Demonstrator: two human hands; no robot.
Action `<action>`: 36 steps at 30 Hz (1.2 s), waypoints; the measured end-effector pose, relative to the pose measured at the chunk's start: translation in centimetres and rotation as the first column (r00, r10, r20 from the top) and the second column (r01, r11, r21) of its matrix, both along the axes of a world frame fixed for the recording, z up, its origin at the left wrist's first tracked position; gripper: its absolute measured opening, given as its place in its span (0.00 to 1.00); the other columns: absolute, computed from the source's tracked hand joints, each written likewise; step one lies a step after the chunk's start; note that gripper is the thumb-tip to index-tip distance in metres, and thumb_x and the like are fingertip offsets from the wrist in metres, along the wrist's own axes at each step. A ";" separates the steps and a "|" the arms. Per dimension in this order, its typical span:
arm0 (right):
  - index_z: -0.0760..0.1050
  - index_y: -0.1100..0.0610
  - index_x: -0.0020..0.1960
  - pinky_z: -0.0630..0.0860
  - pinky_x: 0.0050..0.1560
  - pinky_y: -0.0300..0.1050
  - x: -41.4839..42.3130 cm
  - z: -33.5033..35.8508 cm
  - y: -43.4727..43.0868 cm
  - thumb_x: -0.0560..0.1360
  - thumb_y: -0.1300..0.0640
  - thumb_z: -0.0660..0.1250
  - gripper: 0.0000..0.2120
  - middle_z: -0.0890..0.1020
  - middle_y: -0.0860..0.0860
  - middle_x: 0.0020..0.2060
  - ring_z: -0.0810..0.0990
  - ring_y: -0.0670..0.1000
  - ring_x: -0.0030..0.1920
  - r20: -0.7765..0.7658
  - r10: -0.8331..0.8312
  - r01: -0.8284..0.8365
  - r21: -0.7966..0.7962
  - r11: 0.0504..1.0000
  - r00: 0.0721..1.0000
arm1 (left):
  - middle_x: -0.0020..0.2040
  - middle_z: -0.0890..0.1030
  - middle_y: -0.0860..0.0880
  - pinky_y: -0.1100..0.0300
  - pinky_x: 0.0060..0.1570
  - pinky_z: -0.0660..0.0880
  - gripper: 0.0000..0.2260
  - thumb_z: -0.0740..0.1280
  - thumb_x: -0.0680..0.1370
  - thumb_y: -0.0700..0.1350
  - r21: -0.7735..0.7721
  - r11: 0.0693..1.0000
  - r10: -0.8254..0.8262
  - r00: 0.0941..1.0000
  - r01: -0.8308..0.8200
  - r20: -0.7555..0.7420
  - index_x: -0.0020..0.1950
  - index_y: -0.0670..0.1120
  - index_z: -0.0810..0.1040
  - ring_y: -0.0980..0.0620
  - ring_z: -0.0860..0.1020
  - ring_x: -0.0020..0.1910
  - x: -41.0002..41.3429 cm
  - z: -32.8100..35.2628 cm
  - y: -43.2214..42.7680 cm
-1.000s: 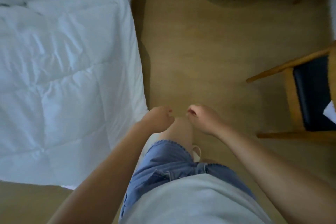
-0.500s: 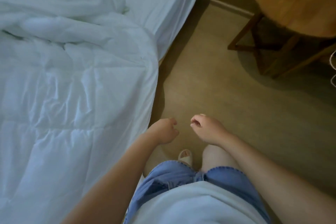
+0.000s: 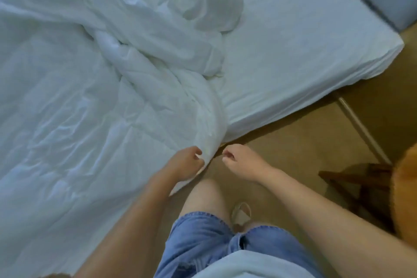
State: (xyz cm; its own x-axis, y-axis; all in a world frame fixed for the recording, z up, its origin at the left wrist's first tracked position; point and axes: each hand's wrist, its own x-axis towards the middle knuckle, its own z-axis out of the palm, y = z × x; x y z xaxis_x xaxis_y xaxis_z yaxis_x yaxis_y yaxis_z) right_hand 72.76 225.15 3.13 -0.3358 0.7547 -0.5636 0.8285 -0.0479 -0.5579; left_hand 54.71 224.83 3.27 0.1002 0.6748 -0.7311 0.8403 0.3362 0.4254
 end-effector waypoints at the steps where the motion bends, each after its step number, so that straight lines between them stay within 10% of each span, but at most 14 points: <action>1: 0.74 0.57 0.48 0.68 0.42 0.45 -0.4 -0.1 2.7 0.78 0.55 0.58 0.08 0.77 0.51 0.45 0.76 0.54 0.47 0.001 0.034 -0.034 -0.006 0.999 0.999 | 0.64 0.75 0.46 0.61 0.54 0.66 0.18 0.60 0.79 0.46 0.008 0.999 0.052 0.999 -0.052 0.007 0.69 0.45 0.70 0.48 0.73 0.61 -0.3 -0.2 2.0; 10: 0.73 0.56 0.62 0.69 0.53 0.40 -3.1 -1.8 24.4 0.79 0.53 0.58 0.14 0.77 0.50 0.57 0.75 0.49 0.55 0.004 0.075 -0.075 -0.040 0.996 0.997 | 0.64 0.75 0.46 0.60 0.54 0.68 0.20 0.61 0.77 0.46 0.023 0.909 0.410 0.904 -0.416 0.117 0.69 0.44 0.69 0.48 0.74 0.60 0.4 -3.8 23.3; 15: 0.73 0.57 0.45 0.68 0.39 0.42 -1.3 -6.1 33.1 0.78 0.55 0.58 0.08 0.77 0.52 0.45 0.75 0.52 0.44 0.010 -0.158 0.158 -0.043 0.986 0.987 | 0.58 0.75 0.48 0.61 0.48 0.67 0.23 0.66 0.75 0.51 0.015 0.635 0.759 0.628 -0.772 0.171 0.66 0.40 0.69 0.48 0.74 0.55 2.4 -7.2 31.8; 21: 0.65 0.60 0.68 0.69 0.52 0.43 -1.0 -14.0 40.0 0.78 0.44 0.60 0.26 0.73 0.54 0.62 0.74 0.54 0.59 0.013 -0.418 0.401 -0.312 0.861 0.908 | 0.71 0.67 0.41 0.54 0.68 0.64 0.46 0.74 0.66 0.62 -0.070 0.174 0.983 0.169 -0.982 0.067 0.72 0.37 0.61 0.44 0.64 0.71 5.4 -12.9 37.9; 24: 0.73 0.57 0.59 0.73 0.35 0.35 -2.3 -15.9 41.7 0.75 0.41 0.64 0.22 0.79 0.47 0.48 0.80 0.43 0.43 -0.051 -0.567 0.441 -0.573 0.691 0.822 | 0.67 0.71 0.41 0.57 0.65 0.63 0.34 0.68 0.73 0.59 0.066 0.195 0.981 0.193 -0.979 -0.028 0.69 0.38 0.67 0.43 0.67 0.68 6.7 -14.7 39.2; 26: 0.76 0.51 0.53 0.73 0.28 0.29 -3.4 -16.7 42.3 0.74 0.44 0.68 0.13 0.82 0.43 0.43 0.81 0.37 0.36 -0.151 -0.599 0.371 -0.661 0.653 0.786 | 0.59 0.77 0.44 0.58 0.59 0.72 0.21 0.69 0.74 0.49 0.122 0.038 0.990 0.055 -0.992 0.132 0.63 0.41 0.73 0.45 0.75 0.60 6.7 -15.6 39.2; 29: 0.76 0.57 0.61 0.79 0.39 0.35 -4.7 -17.0 43.1 0.74 0.52 0.70 0.17 0.84 0.51 0.51 0.84 0.45 0.47 -0.259 -0.618 0.278 -0.720 0.636 0.742 | 0.46 0.79 0.55 0.66 0.45 0.75 0.07 0.67 0.75 0.46 0.110 -0.060 0.947 -0.022 -0.992 0.321 0.52 0.49 0.75 0.54 0.78 0.48 6.3 -15.2 37.6; 36: 0.65 0.57 0.72 0.74 0.63 0.53 -7.3 -16.9 45.0 0.73 0.55 0.72 0.30 0.78 0.55 0.62 0.78 0.55 0.61 -0.182 -0.854 0.426 -0.804 0.414 0.488 | 0.55 0.74 0.53 0.67 0.47 0.70 0.27 0.69 0.75 0.51 -0.026 -0.186 0.915 -0.182 -0.982 0.360 0.71 0.45 0.65 0.57 0.75 0.51 5.0 -15.0 35.8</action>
